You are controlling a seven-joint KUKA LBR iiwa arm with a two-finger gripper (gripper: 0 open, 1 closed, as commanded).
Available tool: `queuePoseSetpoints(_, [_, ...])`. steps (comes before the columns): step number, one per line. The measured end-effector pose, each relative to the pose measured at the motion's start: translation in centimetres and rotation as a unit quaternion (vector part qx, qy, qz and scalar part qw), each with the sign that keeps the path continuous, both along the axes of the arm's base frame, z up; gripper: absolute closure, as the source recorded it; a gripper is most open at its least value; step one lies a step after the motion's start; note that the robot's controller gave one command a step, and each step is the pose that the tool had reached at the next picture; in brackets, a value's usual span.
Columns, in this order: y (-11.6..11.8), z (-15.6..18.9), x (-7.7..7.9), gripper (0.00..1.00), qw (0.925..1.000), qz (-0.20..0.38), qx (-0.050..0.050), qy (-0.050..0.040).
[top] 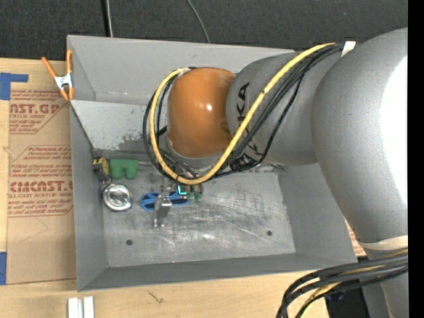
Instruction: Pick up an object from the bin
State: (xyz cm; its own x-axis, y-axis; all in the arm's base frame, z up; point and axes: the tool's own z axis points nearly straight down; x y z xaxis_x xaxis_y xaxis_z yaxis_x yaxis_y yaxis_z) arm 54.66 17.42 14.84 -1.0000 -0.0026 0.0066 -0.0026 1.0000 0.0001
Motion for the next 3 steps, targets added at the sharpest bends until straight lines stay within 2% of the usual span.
queuePoseSetpoints(1, [1.1, 2.2, -1.8, 0.00, 0.9964, 0.084, 0.001, -0.0039])
queuePoseSetpoints(2, [2.8, -7.5, 3.7, 0.00, 0.9978, -0.066, 0.000, -0.0035])
queuePoseSetpoints(3, [2.9, -7.4, 3.8, 1.00, 0.9978, -0.065, 0.002, -0.0062])
